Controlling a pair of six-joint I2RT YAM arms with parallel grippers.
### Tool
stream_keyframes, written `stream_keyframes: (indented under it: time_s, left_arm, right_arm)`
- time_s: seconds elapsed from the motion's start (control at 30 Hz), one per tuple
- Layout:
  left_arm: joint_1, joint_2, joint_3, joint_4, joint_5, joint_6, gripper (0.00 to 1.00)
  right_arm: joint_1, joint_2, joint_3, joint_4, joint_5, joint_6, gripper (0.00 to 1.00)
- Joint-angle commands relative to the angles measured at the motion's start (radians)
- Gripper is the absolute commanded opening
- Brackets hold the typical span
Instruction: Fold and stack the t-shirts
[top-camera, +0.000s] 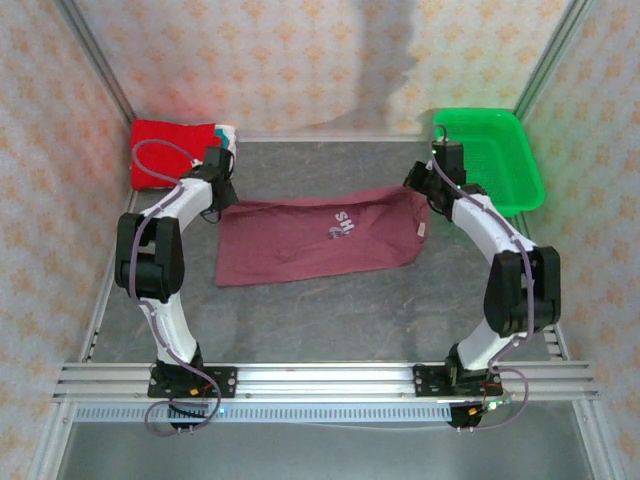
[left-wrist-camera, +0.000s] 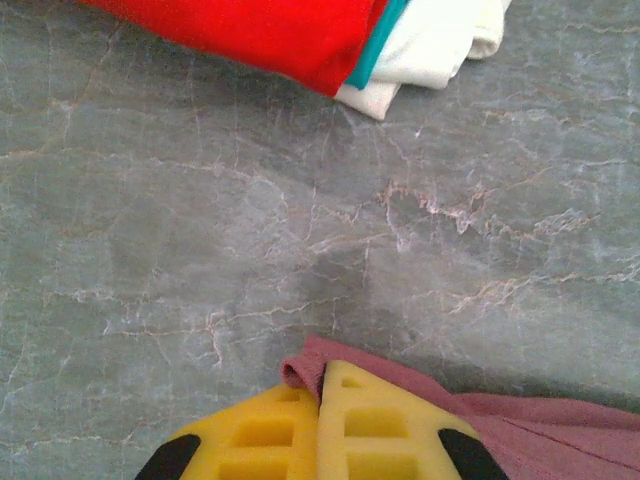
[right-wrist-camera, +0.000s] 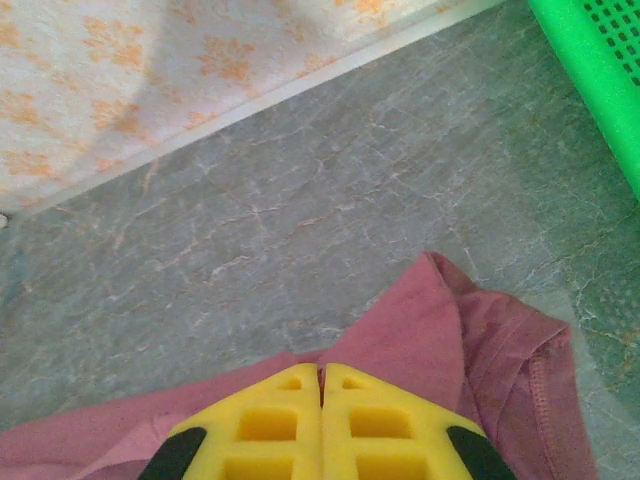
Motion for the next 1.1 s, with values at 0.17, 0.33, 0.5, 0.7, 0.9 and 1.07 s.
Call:
stream_keyframes:
  time_s: [0.17,0.33,0.5,0.7,0.9,1.07]
  left_arm:
    - [0.011,-0.091,-0.087,-0.033,-0.026,-0.006,0.0]
    - [0.009,-0.153,-0.189,-0.041,-0.03,-0.053,0.28]
    - [-0.003,-0.24,-0.285,-0.046,-0.008,-0.066,0.36]
    - [-0.024,-0.234,-0.2,-0.066,-0.019,-0.024,0.37]
    - [-0.113,-0.065,0.013,-0.148,-0.024,0.06,0.37]
    - [-0.113,0.064,0.105,-0.206,-0.05,0.049,0.36]
  right_arm:
    - [0.001,-0.118,-0.127,0.014,-0.026,0.02,0.0]
    - [0.001,-0.21,-0.257,0.009,-0.065,0.046,0.21]
    - [0.001,-0.344,-0.343,-0.026,-0.045,0.058,0.27]
    - [0.041,-0.242,-0.219,-0.069,-0.07,0.032,0.29]
    - [0.143,0.085,0.112,-0.287,-0.028,-0.02,0.4]
    - [0.151,0.32,0.357,-0.45,0.056,0.015,0.49]
